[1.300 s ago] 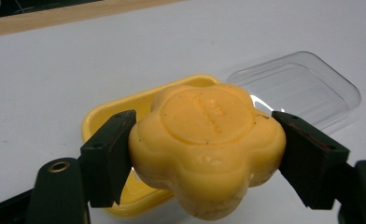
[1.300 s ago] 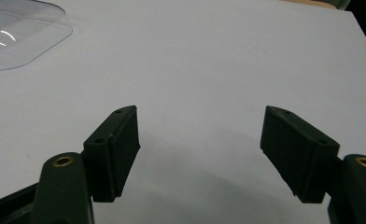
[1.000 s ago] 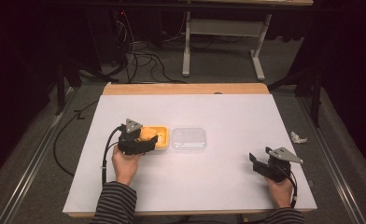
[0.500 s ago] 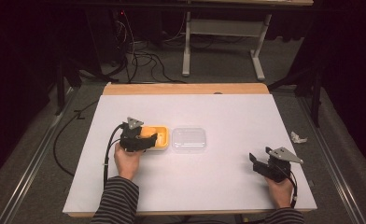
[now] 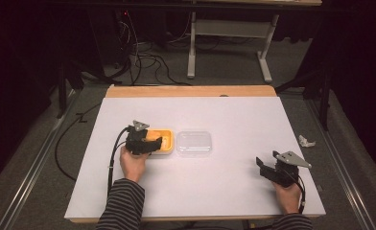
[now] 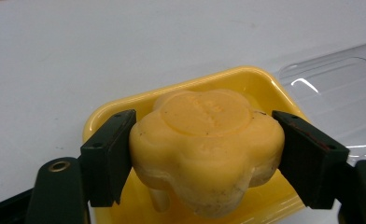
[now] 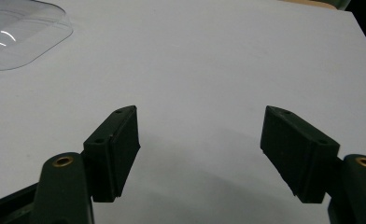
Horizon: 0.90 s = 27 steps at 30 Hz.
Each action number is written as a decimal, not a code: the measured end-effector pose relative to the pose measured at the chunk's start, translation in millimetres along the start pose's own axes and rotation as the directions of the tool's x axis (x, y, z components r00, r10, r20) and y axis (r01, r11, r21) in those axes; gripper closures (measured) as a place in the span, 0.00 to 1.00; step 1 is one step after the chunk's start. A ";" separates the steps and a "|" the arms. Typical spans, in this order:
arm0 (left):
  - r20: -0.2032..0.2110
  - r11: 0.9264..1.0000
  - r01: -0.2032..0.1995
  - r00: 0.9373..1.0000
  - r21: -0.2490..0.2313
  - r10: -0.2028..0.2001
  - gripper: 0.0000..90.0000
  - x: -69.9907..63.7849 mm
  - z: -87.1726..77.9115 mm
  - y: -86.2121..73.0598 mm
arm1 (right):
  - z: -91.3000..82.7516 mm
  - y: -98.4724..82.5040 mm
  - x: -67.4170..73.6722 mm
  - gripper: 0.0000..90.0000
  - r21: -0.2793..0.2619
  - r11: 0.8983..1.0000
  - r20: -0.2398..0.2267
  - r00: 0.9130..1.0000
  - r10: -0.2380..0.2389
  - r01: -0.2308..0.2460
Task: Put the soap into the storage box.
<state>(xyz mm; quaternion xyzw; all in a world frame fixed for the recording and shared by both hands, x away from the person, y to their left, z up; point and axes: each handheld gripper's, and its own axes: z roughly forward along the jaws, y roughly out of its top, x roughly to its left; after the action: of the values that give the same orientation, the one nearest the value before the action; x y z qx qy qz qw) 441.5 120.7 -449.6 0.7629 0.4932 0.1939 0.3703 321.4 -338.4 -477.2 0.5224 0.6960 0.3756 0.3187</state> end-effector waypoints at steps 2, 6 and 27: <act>-0.004 1.000 -0.002 1.000 0.002 0.002 0.29 -0.1 2.3 -0.7 | -0.2 0.0 0.0 0.32 0.001 1.000 0.001 1.000 -0.002 0.002; -0.006 1.000 0.007 1.000 0.010 -0.007 0.29 0.7 5.8 -1.7 | -0.1 0.1 0.2 0.32 0.002 1.000 0.000 1.000 -0.001 0.001; -0.016 0.999 -0.017 1.000 0.030 0.017 0.28 0.4 10.0 -3.9 | -0.1 0.1 0.3 0.32 0.004 1.000 0.001 1.000 -0.001 0.001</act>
<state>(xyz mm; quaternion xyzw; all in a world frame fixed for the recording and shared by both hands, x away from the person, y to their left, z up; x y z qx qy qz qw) 445.9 118.2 -459.1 0.7709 0.4927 0.1957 0.3530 321.3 -338.1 -477.1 0.5227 0.6970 0.3738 0.3182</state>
